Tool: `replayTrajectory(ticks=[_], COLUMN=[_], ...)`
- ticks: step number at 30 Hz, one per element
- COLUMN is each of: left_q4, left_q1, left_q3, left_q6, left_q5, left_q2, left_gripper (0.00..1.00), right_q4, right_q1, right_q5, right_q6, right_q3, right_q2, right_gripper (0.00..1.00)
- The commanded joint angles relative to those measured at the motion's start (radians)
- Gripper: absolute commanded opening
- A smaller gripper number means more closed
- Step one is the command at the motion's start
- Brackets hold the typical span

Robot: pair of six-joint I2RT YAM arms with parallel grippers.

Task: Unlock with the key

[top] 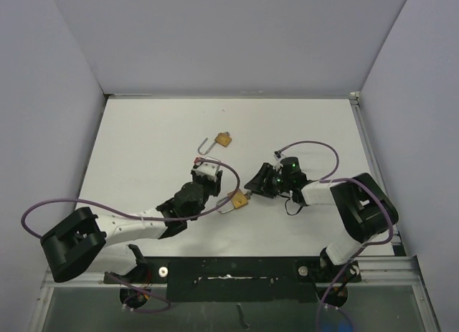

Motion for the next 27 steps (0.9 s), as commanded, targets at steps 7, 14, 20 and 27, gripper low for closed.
replayTrajectory(ticks=[7,14,20,27], left_q4=[-0.156,-0.204,-0.213,-0.266], left_q1=[0.002,-0.001,-0.001,0.001], left_q3=[-0.043,-0.073,-0.072,-0.078], left_q6=[-0.095,-0.147,-0.178,-0.236], left_q5=[-0.001,0.023,0.029,0.010], left_q2=[-0.118,-0.135,-0.100,-0.111], left_gripper=[0.41,0.43,0.43,0.45], right_q4=[-0.078,-0.210,-0.306,-0.456], right_q1=[-0.016,-0.016,0.019,0.167], right_q5=[0.066,0.136,0.156,0.352], right_q6=[-0.123,-0.227,-0.303,-0.474], right_q3=[0.039,0.070,0.113,0.192], right_q2=[-0.130,-0.215,-0.232,-0.281], right_gripper=[0.55,0.56,0.52,0.61])
